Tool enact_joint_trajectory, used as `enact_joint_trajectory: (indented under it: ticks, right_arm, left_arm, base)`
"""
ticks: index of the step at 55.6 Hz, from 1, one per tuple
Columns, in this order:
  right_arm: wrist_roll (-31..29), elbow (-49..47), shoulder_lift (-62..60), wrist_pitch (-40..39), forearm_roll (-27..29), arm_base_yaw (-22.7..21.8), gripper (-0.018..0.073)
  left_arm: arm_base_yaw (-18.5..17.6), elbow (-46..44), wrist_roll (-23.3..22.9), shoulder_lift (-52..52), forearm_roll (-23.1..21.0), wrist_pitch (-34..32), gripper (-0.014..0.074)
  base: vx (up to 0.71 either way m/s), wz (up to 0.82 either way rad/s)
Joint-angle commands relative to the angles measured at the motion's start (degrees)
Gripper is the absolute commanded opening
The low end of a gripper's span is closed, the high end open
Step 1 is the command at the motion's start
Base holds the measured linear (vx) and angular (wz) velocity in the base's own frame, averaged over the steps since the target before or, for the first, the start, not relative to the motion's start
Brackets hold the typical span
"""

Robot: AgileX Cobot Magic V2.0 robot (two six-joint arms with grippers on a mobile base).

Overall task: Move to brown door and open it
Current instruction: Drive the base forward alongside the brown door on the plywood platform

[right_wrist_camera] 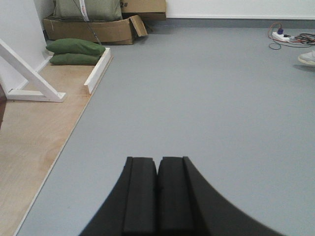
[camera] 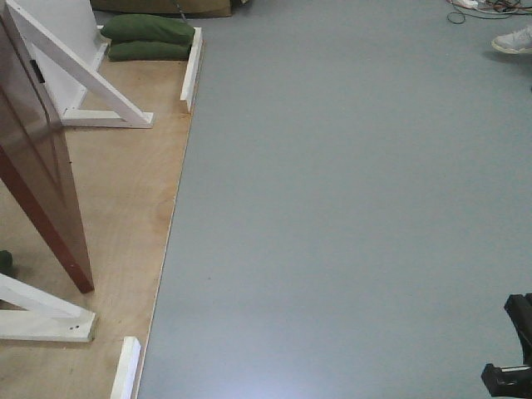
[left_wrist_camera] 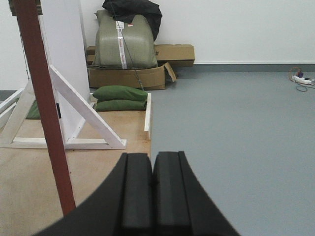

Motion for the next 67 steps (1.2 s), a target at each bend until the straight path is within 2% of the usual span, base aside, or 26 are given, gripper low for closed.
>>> enact_joint_trajectory:
  ticks: [1,39,67]
  right_arm:
    - [-0.45,0.19,-0.32,-4.46,-0.19,0.08,0.0]
    - [-0.45,0.19,-0.32,-4.46,-0.19,0.08,0.0]
    - [-0.45,0.19,-0.32,-4.8,-0.19,0.08,0.0]
  left_arm:
    - [-0.07,-1.29,-0.42,-0.8,-0.01,-4.59,-0.0006]
    - [-0.07,-1.29,-0.42,-0.8,-0.01,-4.59,-0.0006]
    - [-0.07,-1.29,-0.42,-0.8,-0.01,-4.59,-0.0006]
  base:
    - [0.45,0.1]
    - [0.43,0.07]
    - [0.31,0.07]
